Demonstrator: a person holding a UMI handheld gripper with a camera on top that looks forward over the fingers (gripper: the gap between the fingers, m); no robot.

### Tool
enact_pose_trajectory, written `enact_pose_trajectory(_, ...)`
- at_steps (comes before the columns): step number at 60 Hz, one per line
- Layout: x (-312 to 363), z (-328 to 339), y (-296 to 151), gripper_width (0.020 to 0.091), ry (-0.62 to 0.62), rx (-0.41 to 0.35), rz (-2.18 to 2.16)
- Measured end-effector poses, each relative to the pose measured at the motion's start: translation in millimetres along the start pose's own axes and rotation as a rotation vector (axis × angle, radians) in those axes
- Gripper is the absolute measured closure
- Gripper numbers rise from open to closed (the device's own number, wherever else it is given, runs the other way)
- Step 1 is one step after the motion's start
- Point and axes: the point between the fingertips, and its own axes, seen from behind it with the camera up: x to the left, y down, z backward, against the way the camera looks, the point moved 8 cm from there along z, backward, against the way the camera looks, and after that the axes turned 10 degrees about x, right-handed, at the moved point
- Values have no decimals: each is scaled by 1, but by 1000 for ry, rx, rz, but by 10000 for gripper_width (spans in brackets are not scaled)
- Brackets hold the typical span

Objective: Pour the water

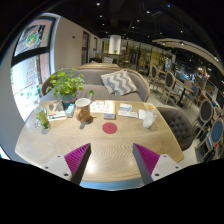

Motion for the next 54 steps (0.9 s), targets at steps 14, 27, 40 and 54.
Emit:
enact_pose_trajectory(14,49,-14,21,250,3,44,37)
enact_pose_trajectory(27,153,-24,45,247,-10,53,32)
enact_pose_trajectory(40,293,-58,32,248,-113,20,35)
enact_pose_trajectory(54,387,-121,-34,245,-171,-119,55)
